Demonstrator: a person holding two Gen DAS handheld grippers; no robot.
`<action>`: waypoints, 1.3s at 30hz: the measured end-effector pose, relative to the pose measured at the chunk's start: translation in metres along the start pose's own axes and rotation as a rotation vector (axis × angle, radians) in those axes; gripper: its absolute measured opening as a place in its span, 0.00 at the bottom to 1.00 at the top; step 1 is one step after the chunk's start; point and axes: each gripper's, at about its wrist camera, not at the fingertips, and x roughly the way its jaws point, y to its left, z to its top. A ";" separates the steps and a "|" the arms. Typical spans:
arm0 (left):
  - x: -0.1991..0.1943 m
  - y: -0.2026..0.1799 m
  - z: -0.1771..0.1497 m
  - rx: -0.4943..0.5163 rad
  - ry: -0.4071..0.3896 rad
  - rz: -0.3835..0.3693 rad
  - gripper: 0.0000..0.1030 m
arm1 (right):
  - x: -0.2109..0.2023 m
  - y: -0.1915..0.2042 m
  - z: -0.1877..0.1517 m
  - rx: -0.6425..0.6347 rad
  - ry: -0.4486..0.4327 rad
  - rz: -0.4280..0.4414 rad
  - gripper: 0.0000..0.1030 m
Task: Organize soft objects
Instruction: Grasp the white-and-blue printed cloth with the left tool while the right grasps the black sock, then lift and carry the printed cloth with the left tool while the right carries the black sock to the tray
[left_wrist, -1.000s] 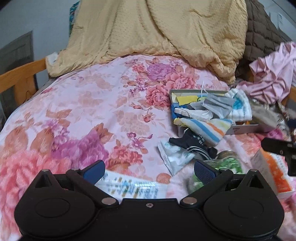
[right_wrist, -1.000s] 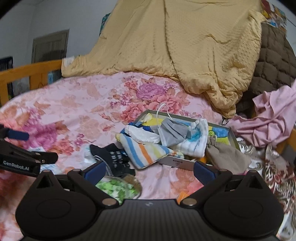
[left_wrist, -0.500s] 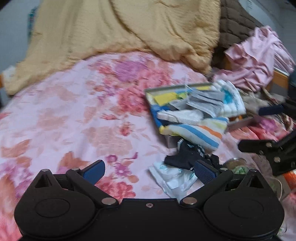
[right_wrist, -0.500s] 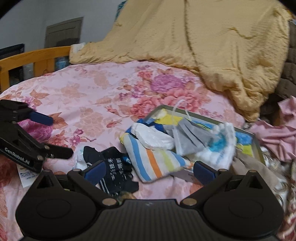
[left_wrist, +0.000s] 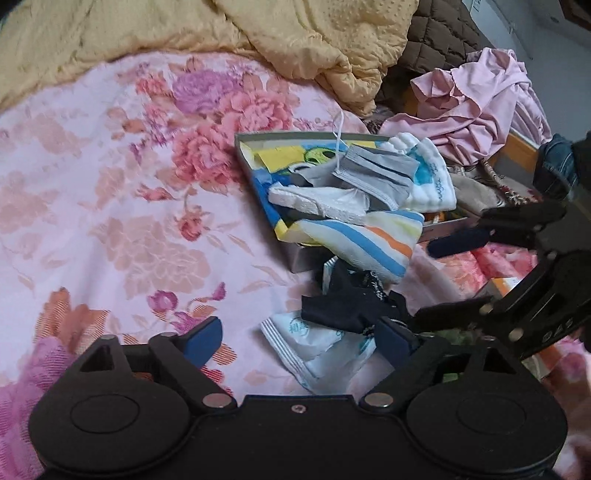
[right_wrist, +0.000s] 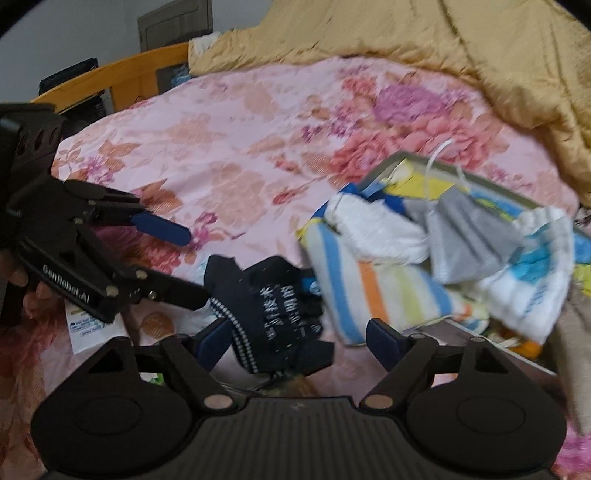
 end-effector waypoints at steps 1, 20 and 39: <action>0.001 0.002 0.000 -0.010 0.009 -0.011 0.84 | 0.003 0.001 0.000 -0.003 0.010 0.013 0.80; 0.022 0.013 -0.010 -0.137 0.087 -0.125 0.37 | 0.028 0.006 0.000 0.003 0.054 0.001 0.20; 0.030 -0.039 0.012 -0.023 -0.102 -0.037 0.17 | 0.007 -0.014 0.004 0.013 -0.133 -0.217 0.09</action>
